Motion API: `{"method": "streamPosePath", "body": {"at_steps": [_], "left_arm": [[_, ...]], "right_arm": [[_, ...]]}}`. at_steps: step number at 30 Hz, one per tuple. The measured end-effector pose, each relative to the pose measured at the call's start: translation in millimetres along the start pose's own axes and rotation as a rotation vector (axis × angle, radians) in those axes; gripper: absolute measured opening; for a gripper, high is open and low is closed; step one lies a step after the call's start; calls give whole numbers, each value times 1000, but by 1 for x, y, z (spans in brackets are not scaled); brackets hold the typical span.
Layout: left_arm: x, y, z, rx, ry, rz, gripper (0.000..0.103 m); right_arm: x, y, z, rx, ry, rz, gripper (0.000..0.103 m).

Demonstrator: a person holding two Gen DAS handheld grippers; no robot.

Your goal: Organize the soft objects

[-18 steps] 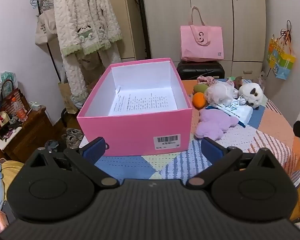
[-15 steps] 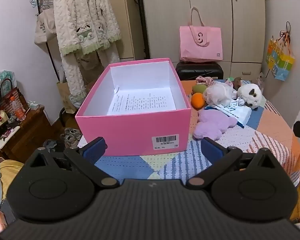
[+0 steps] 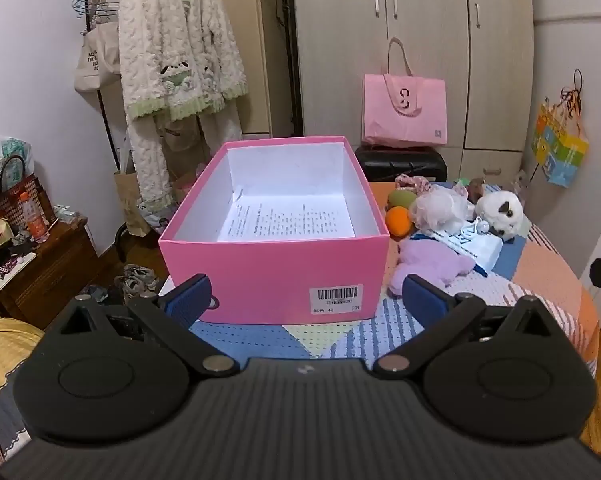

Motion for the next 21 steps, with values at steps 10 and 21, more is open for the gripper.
{"method": "streamPosePath", "body": {"at_steps": [10, 21], "left_arm": [[-4, 0, 3, -21, -3, 25, 103], [-7, -1, 3, -37, 11, 70, 103]], "right_arm": [[-3, -4, 7, -11, -25, -7, 102], [-3, 0, 1, 9, 8, 32, 102]]}}
Point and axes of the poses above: each gripper's, at about its wrist camera, not at the fingertips, and y roughly against the way its jaws point, z to its right, x to its top, the point moved 9 cm from there along -y, roughly the way its jaws point, and after that the axes turned 2 degrees about z, right-handed, at the moved point
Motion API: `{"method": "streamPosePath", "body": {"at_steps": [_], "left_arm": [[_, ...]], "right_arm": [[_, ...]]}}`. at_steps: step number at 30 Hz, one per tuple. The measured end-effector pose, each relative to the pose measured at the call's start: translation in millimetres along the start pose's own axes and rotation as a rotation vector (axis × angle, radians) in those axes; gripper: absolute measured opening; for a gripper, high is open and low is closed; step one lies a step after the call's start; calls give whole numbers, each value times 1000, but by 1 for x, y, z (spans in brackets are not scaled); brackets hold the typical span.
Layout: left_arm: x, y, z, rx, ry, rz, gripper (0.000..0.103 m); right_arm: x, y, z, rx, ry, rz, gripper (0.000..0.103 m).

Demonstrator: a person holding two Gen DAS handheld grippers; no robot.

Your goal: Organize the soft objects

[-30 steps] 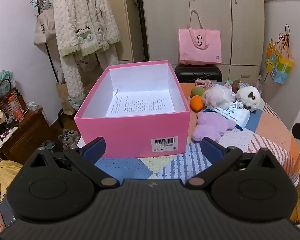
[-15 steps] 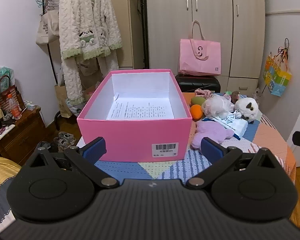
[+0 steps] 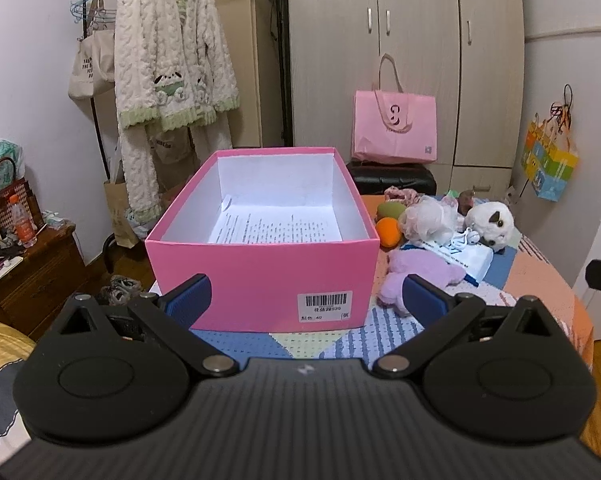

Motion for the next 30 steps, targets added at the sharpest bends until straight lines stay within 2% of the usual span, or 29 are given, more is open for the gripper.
{"method": "streamPosePath", "body": {"at_steps": [8, 20, 30], "left_arm": [[-2, 2, -5, 6, 32, 73, 103], [-5, -2, -8, -31, 60, 81, 103], [-7, 2, 0, -73, 18, 101, 103]], "right_arm": [[-3, -2, -1, 0, 12, -5, 102], [-8, -2, -10, -5, 54, 14, 102], [-10, -4, -16, -8, 71, 14, 102]]}}
Point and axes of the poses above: each gripper's, at about its wrist camera, not at the fingertips, and y roughly against the way its jaws point, z to its right, x to its top, the point moved 9 cm from there along -y, roughly the way its jaws point, and after that the axes turned 2 degrees about z, right-handed, at the moved point
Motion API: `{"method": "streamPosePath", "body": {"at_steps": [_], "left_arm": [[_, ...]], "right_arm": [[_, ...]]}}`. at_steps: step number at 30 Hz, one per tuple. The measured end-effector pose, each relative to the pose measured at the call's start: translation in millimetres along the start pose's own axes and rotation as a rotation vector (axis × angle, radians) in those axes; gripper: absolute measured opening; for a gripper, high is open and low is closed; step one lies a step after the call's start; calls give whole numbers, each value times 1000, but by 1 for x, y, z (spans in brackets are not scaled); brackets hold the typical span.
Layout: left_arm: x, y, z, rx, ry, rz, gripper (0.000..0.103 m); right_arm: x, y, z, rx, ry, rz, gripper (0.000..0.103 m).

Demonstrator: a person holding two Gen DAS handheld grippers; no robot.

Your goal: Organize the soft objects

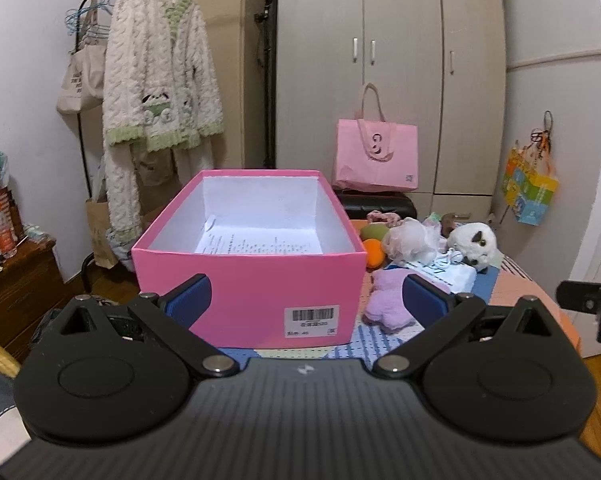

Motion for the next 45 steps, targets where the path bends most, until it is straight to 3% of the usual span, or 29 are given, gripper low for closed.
{"method": "streamPosePath", "body": {"at_steps": [10, 16, 19, 25, 33, 37, 40, 45], "left_arm": [[7, 4, 15, -38, -40, 13, 103], [0, -10, 31, -64, -70, -36, 100], [-3, -17, 48, -64, -133, -47, 100], [-6, -36, 76, -102, -191, -81, 95], [3, -61, 124, -193, -311, -82, 95], [3, -92, 146, -237, -356, -152, 90], [3, -122, 145, -222, -351, -243, 88], [-5, -165, 137, -264, -313, -433, 79]], "right_arm": [[0, -5, -3, 19, 14, -2, 102], [-8, -23, -1, 59, 12, -49, 102], [-12, -33, 0, 108, -4, -42, 102], [-26, -61, 8, 272, -25, 66, 102], [-39, -102, 6, 432, 48, 48, 102], [-41, -120, -11, 473, 124, 23, 102], [-41, -134, -22, 497, 132, 2, 102], [-39, -153, -39, 516, 151, -27, 102]]}}
Point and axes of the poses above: each gripper's, at about its wrist camera, not at the fingertips, and y roughly against the way its jaws point, z to its right, x to its top, the point moved 9 cm from there along -y, roughly the way its jaws point, and after that the axes turned 2 degrees about z, right-handed, at the moved point
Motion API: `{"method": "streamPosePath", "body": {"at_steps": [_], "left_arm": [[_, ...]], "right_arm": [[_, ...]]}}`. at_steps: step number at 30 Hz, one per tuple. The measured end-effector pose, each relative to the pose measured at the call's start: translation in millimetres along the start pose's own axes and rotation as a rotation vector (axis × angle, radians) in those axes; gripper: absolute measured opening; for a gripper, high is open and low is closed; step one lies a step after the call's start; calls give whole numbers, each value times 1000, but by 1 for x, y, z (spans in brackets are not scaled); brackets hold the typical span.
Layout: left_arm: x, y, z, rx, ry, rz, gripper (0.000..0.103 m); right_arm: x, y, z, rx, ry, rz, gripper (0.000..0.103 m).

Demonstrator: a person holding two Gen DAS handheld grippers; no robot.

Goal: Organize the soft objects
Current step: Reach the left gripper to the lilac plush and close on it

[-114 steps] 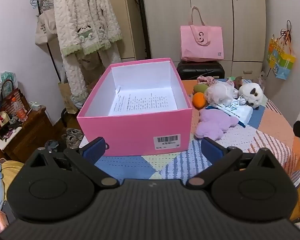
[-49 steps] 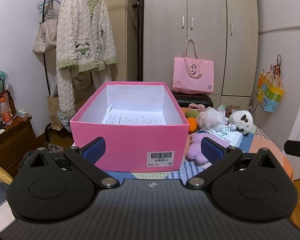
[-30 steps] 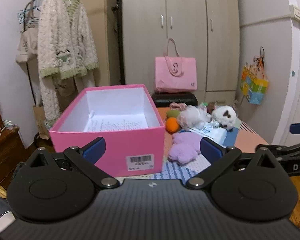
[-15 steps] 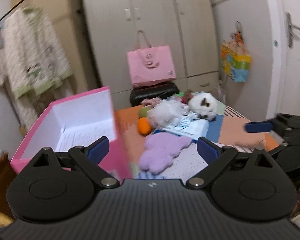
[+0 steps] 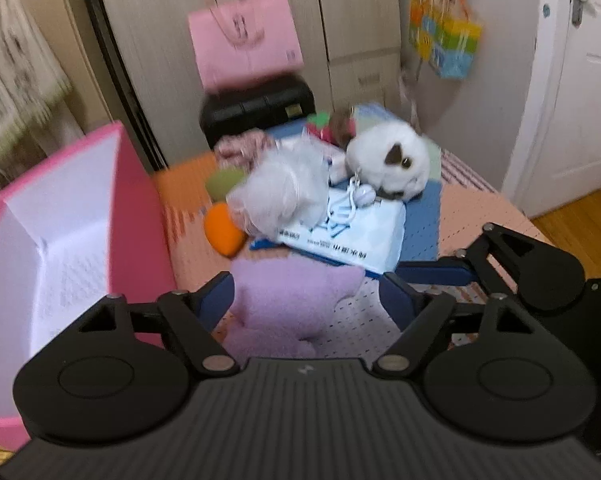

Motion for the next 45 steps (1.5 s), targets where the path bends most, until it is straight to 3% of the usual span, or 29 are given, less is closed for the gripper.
{"method": "streamPosePath", "body": {"at_steps": [5, 10, 17, 21, 24, 31, 38, 39, 45], "left_arm": [[1, -13, -6, -23, -35, -101, 75], [6, -23, -14, -22, -28, -138, 71], [-2, -39, -20, -115, 94, -215, 73], [-7, -48, -21, -122, 128, -187, 77], [-9, -45, -19, -138, 131, -158, 77], [-18, -37, -18, -188, 141, -152, 73], [-24, -30, -11, -179, 101, -129, 71], [-25, -28, -10, -176, 98, -126, 71], [-31, -18, -2, -161, 71, -102, 70]], "right_arm": [[11, -21, -3, 15, 46, -63, 102], [16, -35, -6, 75, 132, -120, 102], [10, -46, -10, 124, 186, -140, 100], [4, -38, -12, 172, 123, -146, 88], [2, -34, -8, 153, 77, -128, 80], [-3, -26, -16, 116, 52, -98, 80], [-5, -25, -22, 87, 4, -43, 75], [-3, -35, -37, 83, 1, -34, 74], [-13, -19, -45, 111, -39, 12, 72]]}}
Point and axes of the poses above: each gripper's, at about its wrist camera, not at the fingertips, and y roughly against the way its jaws point, z to its right, x to its top, the point moved 9 cm from there along -y, roughly the way its jaws point, and after that the axes turned 2 degrees about z, right-handed, at the moved point
